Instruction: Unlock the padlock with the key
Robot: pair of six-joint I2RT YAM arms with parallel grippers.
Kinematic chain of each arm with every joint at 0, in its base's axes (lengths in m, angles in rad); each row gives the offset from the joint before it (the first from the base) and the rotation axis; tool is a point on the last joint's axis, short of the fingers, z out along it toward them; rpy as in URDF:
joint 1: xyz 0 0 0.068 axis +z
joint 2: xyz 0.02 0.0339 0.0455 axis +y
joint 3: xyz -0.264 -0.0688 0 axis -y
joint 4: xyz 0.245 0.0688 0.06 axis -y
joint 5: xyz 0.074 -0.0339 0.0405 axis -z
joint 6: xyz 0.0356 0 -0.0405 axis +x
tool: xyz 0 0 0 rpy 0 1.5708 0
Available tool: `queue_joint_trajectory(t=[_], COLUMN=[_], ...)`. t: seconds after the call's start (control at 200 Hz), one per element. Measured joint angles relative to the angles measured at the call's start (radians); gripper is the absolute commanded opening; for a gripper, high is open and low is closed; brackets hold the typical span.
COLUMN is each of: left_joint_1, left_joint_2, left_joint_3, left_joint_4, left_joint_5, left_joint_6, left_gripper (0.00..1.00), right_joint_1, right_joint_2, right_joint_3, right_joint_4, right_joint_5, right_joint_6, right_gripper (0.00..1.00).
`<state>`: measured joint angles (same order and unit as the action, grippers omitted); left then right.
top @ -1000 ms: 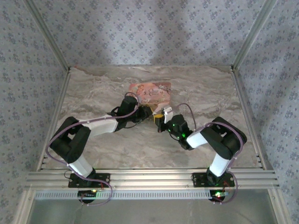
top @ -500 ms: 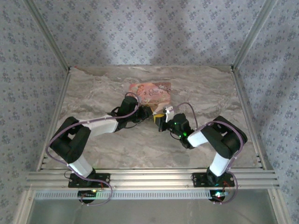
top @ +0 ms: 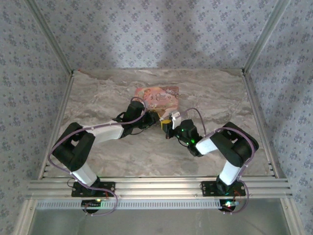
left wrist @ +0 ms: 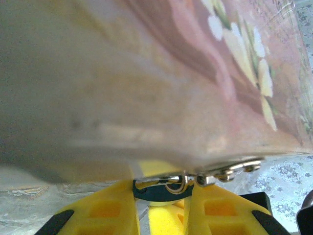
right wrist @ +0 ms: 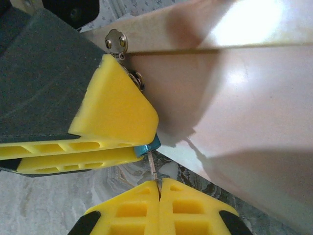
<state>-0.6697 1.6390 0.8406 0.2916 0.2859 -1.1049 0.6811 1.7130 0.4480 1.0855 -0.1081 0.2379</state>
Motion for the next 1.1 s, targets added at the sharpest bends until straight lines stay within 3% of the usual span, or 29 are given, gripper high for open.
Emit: queue_joint_trajectory(t=[0.54, 1.099], left_joint_1=[-0.001, -0.018], left_joint_2=[-0.003, -0.042], left_joint_3=[0.000, 0.000], left_joint_4=[0.005, -0.049], left_joint_5=[-0.003, 0.045], left_joint_6=[0.000, 0.000], left_gripper=[0.23, 0.23], right_joint_1=[-0.029, 0.059], right_joint_2=[-0.029, -0.172], right_joint_3=[0.006, -0.040], right_joint_4=[-0.038, -0.164], right_joint_5=[-0.053, 0.103], right_joint_6=[0.006, -0.056], right_gripper=[0.00, 0.00])
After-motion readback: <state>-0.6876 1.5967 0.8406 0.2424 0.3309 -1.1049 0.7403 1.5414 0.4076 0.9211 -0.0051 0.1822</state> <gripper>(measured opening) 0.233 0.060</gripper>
